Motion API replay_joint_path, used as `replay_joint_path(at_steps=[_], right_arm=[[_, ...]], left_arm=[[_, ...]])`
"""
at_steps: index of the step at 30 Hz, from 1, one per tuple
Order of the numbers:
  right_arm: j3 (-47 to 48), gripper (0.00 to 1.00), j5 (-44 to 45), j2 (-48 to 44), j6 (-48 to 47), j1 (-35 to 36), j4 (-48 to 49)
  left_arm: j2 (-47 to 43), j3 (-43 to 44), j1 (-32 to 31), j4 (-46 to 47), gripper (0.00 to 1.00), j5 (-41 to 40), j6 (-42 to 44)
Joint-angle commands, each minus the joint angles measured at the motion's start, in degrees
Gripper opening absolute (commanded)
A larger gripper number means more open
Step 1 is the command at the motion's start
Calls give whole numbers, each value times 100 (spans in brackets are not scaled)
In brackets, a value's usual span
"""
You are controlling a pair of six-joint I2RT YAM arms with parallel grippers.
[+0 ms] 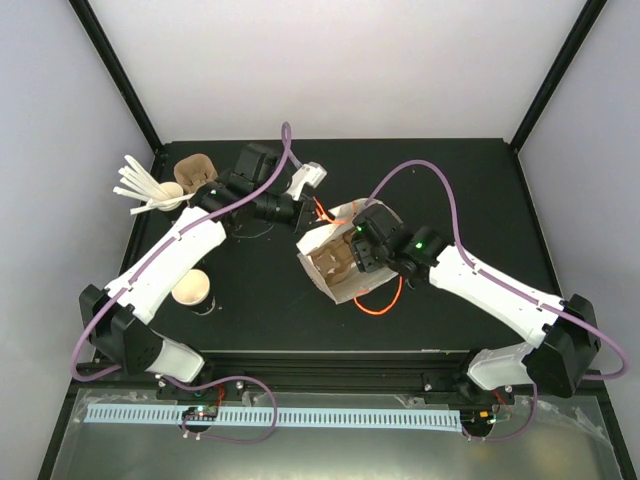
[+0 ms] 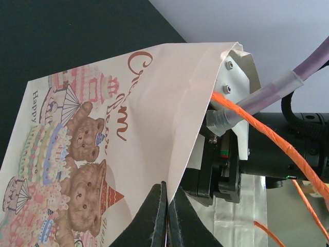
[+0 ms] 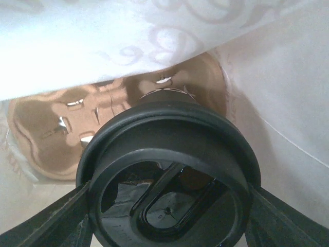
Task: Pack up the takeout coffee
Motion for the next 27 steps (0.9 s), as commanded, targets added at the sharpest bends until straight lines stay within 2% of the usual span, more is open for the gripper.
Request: replay_joint_path(at_steps=[1, 10, 14, 27], right_arm=[[-24, 43, 357, -157, 162, -68, 545], [-327, 42, 374, -324, 129, -131, 968], [-342, 42, 391, -100, 173, -202, 920], [-474, 40, -427, 191, 18, -373, 1239]], left_arm=[[62, 223, 1, -197, 2, 308, -14], [140, 228, -3, -135, 1, 417, -119], [150, 239, 1, -134, 2, 432, -118], [233, 234, 2, -221, 2, 370, -62]])
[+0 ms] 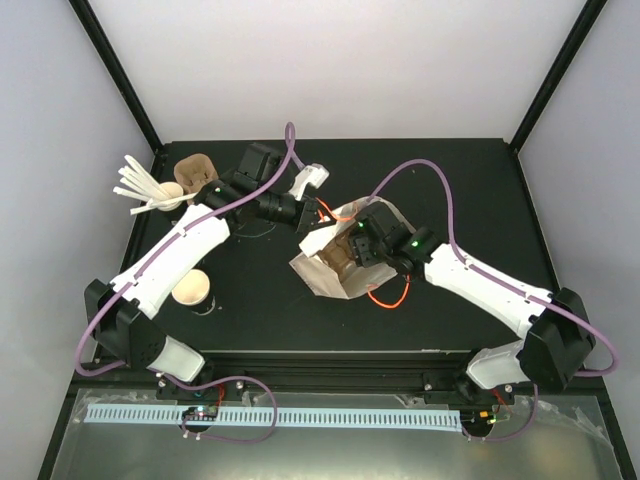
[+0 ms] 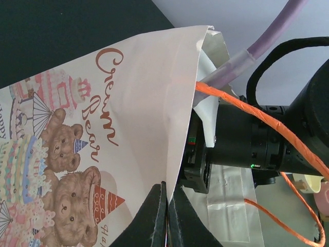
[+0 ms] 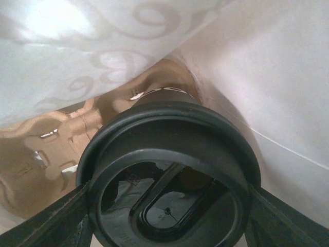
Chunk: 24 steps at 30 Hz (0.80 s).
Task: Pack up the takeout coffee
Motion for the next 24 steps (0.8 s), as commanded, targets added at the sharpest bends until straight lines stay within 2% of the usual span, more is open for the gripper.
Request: replay_joint_path(at_steps=[1, 12, 15, 19, 20, 22, 24], right_arm=[[-137, 40, -356, -41, -58, -74, 422], [-58, 39, -855, 321, -315, -96, 482], [1, 39, -851, 412, -398, -92, 441], [89, 39, -953, 532, -525, -92, 360], [132, 39, -968, 570, -551, -99, 323], [199, 39, -984, 657, -596, -96, 283], [235, 39, -1007, 753, -653, -92, 246]], left_arm=[[76, 178, 2, -192, 1, 166, -28], [95, 212, 75, -310, 3, -208, -59], [71, 234, 219, -310, 16, -263, -232], [-33, 335, 460, -159, 58, -88, -449], [-75, 353, 523, -87, 65, -51, -524], [-164, 330, 677, 176, 76, 74, -751], [-231, 240, 850, 533, 82, 231, -1069]])
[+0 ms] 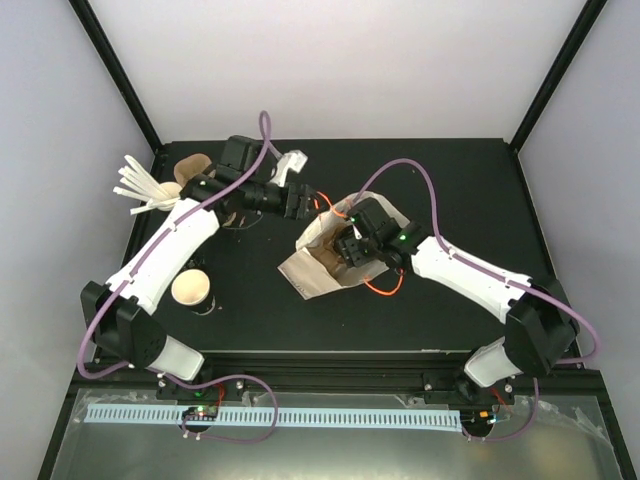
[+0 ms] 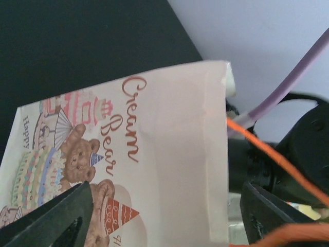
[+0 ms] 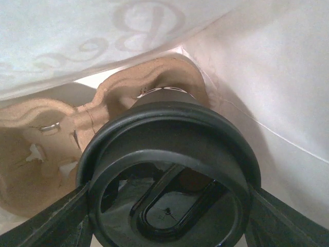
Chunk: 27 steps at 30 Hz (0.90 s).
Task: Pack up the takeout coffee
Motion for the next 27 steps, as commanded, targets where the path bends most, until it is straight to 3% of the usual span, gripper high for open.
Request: replay_joint_path(at_steps=[1, 6, 9, 12, 19, 22, 27], right_arm=[[170, 39, -206, 288, -187, -13, -185], [192, 39, -299, 324, -315, -14, -196], [112, 39, -399, 280, -378, -17, -97], [-6, 40, -446, 231, -437, -15, 58], [-161, 40, -535, 158, -626, -11, 336], [-163, 40, -540, 171, -685, -4, 303], [-195, 40, -378, 141, -794, -9, 187]], left_arm=[[-290, 147, 354, 787, 83, 359, -722], [-325, -225, 858, 1479, 83, 335, -1471], [-328, -991, 1247, 2199, 81, 380, -2026], [-140, -1628, 1457, 2569, 79, 222, -2020], [1473, -744, 1354, 1165, 68, 105, -1324], [1647, -677, 1376, 1180, 68, -135, -1244], [1346, -920, 1414, 2029, 76, 438, -1545]])
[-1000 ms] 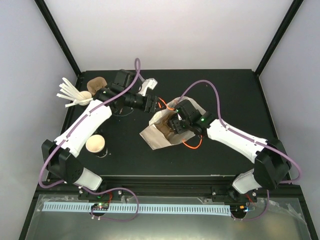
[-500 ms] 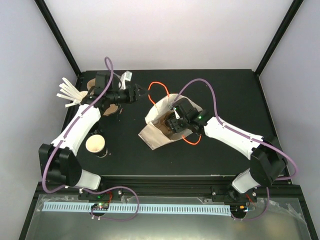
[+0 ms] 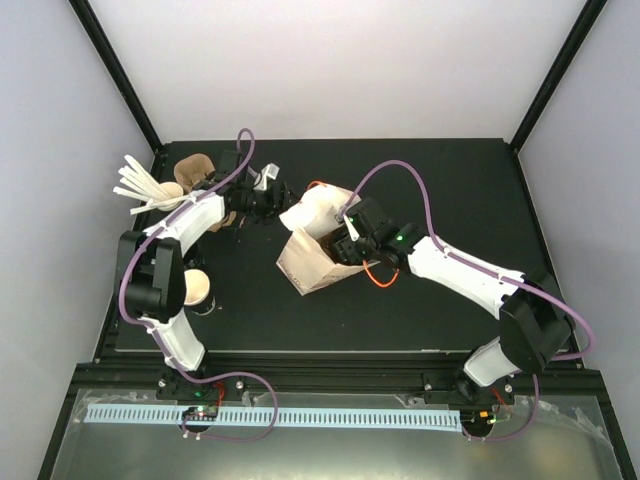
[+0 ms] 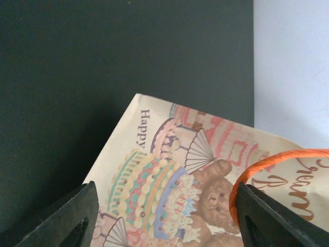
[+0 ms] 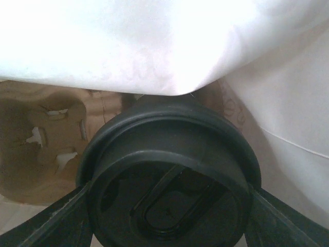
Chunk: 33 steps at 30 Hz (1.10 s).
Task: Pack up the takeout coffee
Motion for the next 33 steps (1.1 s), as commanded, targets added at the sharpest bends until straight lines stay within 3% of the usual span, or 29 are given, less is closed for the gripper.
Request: replay_joint_path(at_steps=[1, 7, 11, 17, 25, 27, 30, 33], right_arm=[[-144, 40, -83, -63, -114, 9, -220], [-151, 40, -104, 49, -139, 15, -314], [-147, 40, -75, 168, -122, 15, -427], [-150, 39, -55, 263, -74, 4, -515], [8, 39, -24, 455, -26, -5, -665], [67, 39, -15, 461, -34, -5, -682], [85, 39, -39, 404, -50, -4, -631], [60, 39, -87, 299, -89, -2, -588]], left_arm=[[-340, -12, 26, 809, 78, 259, -184], [-335, 69, 91, 593, 76, 218, -455], [-521, -205, 286, 1054, 76, 396, -812], [-1354, -234, 499, 1476, 77, 653, -998], [-2542, -461, 629, 2057, 85, 1586, -1426], [-2707, -550, 629, 1804, 85, 1388, -1158], [-2915, -720, 713, 721, 85, 274, -621], [-2321, -934, 793, 531, 83, 270, -587]])
